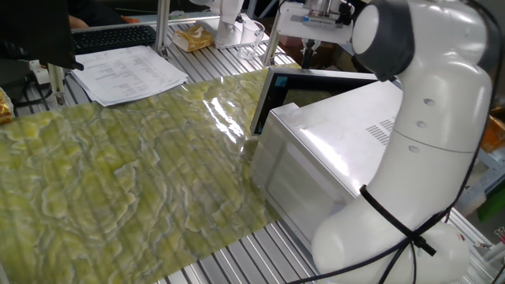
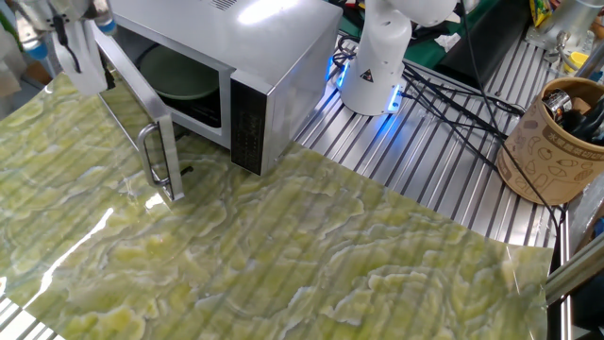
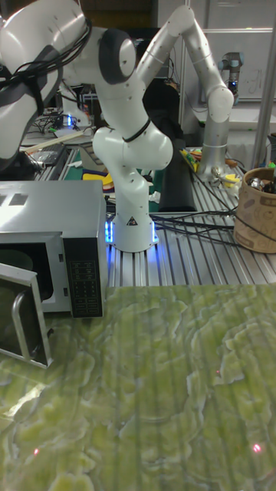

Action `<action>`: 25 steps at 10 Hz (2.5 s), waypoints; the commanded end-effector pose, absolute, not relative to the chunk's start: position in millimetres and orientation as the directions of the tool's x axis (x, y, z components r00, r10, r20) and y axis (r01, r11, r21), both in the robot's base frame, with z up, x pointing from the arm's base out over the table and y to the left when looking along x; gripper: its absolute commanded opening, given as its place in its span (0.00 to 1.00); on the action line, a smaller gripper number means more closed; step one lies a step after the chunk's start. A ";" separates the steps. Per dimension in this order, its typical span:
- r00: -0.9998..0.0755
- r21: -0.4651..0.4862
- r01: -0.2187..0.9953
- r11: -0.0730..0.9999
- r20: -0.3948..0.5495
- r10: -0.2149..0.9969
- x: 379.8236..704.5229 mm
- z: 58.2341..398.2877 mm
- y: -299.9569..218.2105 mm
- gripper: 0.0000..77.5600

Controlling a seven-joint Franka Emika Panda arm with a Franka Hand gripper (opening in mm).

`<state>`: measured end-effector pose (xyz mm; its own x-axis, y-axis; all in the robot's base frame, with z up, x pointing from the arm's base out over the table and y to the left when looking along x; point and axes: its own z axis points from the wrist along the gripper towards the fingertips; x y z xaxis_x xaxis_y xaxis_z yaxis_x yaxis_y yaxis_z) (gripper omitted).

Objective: Put the bowl into the microwave

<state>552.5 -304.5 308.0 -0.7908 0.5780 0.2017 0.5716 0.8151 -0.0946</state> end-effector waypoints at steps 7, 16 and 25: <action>-0.797 -0.103 0.566 0.818 0.188 0.575 521.3 307.2 -286.2 0.02; -0.820 -0.307 0.413 0.857 0.285 0.497 429.6 321.7 -278.4 0.02; -0.892 -0.253 0.372 0.893 0.169 0.420 523.9 374.4 -301.6 0.02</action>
<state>419.2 -284.4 325.7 -0.8360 0.4829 0.2606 0.4071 0.8643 -0.2954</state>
